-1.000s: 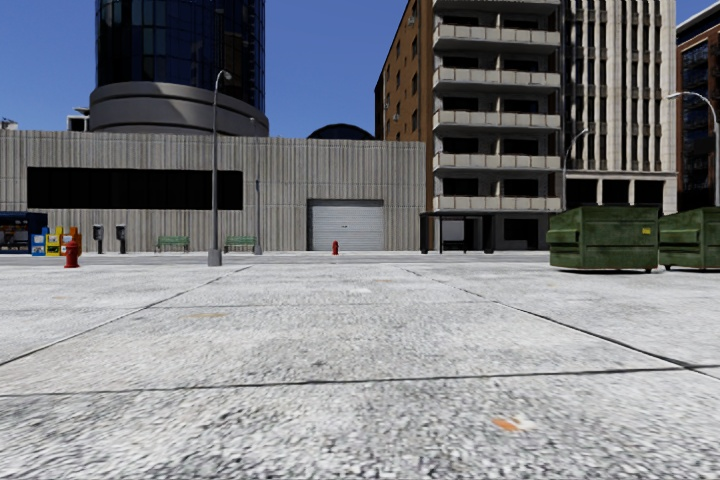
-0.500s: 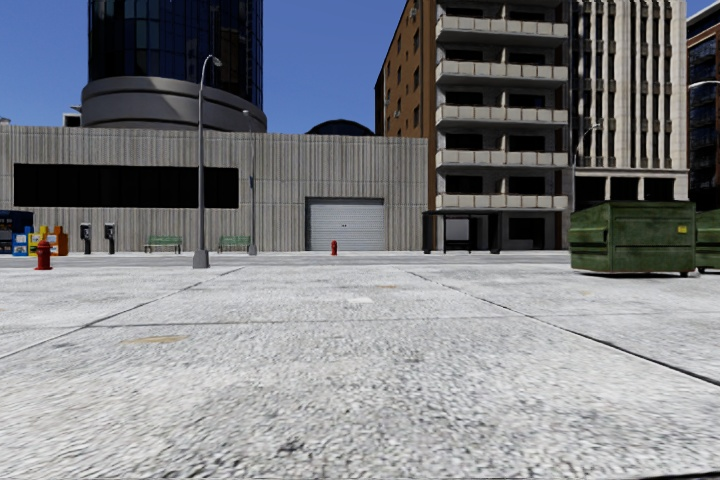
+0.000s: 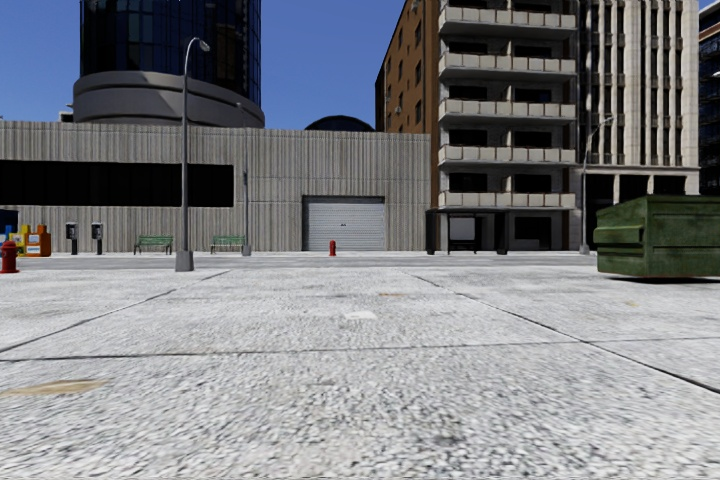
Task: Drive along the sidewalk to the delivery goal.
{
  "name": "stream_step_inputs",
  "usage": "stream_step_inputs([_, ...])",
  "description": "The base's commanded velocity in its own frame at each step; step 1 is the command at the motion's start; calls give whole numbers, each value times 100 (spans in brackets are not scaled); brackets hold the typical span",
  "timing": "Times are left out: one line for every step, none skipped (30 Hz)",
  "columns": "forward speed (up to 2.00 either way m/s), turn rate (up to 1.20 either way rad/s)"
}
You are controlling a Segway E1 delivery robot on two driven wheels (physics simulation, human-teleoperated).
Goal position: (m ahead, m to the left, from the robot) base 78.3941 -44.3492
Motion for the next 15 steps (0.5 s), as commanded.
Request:
stream_step_inputs([200, 0])
stream_step_inputs([200, 0])
stream_step_inputs([200, 0])
stream_step_inputs([200, 0])
stream_step_inputs([200, 0])
stream_step_inputs([200, 0])
stream_step_inputs([200, 0])
stream_step_inputs([200, 0])
stream_step_inputs([200, 0])
stream_step_inputs([200, 0])
stream_step_inputs([200, 0])
stream_step_inputs([200, 0])
stream_step_inputs([200, 0])
stream_step_inputs([200, 0])
stream_step_inputs([200, 0])
